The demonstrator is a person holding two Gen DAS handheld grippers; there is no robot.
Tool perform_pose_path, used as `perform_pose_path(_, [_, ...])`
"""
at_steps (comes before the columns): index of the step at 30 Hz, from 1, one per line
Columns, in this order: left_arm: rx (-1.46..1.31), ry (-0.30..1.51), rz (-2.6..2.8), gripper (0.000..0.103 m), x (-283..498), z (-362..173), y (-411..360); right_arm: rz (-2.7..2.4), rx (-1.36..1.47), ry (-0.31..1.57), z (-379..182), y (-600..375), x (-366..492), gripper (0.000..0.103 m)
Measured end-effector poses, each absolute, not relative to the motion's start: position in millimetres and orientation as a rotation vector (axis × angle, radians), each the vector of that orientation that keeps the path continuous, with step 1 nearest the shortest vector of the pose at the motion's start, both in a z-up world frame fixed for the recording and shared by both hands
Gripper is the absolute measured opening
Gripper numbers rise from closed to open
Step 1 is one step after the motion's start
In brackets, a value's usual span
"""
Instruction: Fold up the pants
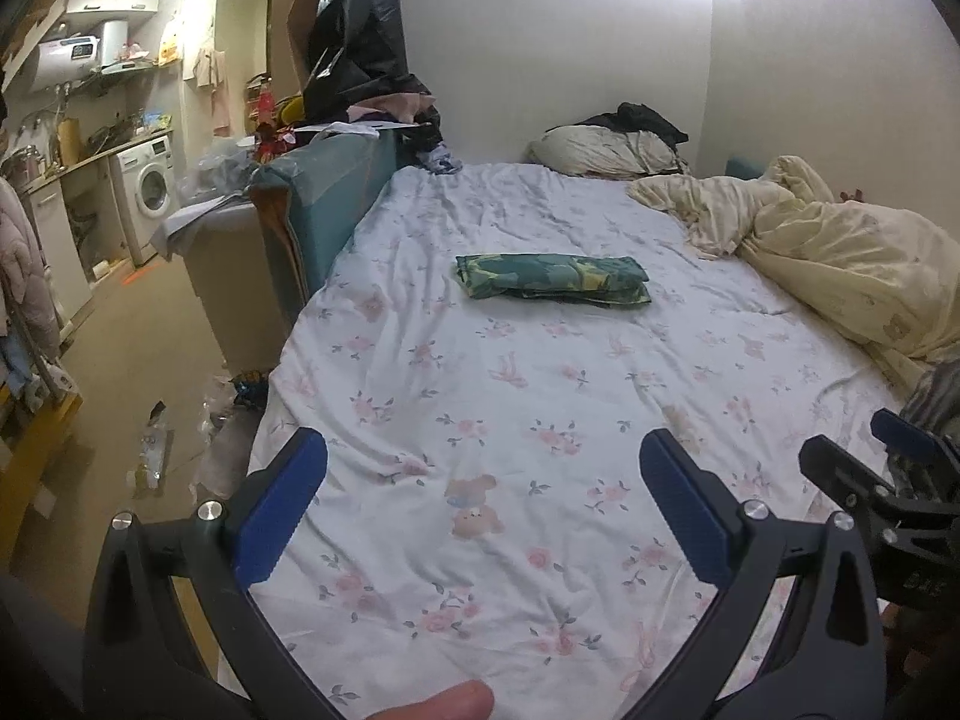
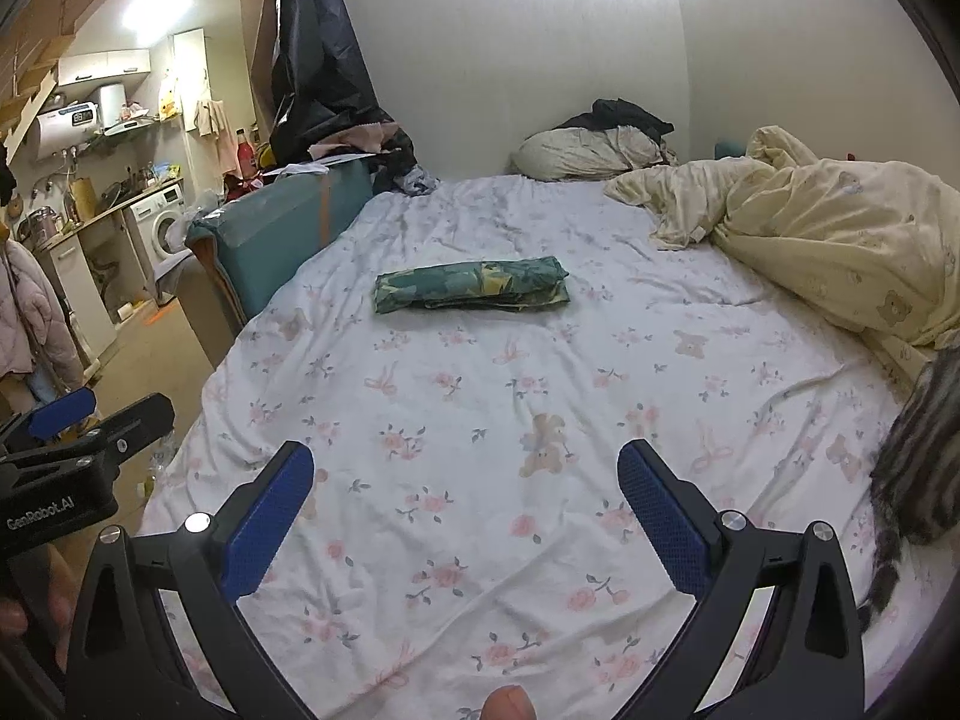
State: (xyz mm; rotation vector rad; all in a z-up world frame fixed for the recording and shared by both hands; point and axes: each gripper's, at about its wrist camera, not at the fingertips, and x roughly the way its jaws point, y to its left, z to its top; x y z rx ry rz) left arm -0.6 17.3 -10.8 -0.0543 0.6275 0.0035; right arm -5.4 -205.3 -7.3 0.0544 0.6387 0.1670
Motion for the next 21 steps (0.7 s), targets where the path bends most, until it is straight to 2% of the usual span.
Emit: perform_pose_path(21, [-0.037,0.622,-0.010,0.103,-2.0,-7.6,12.5,0.163,0.059,0.644,-8.8,-208.0,-1.7,0.103])
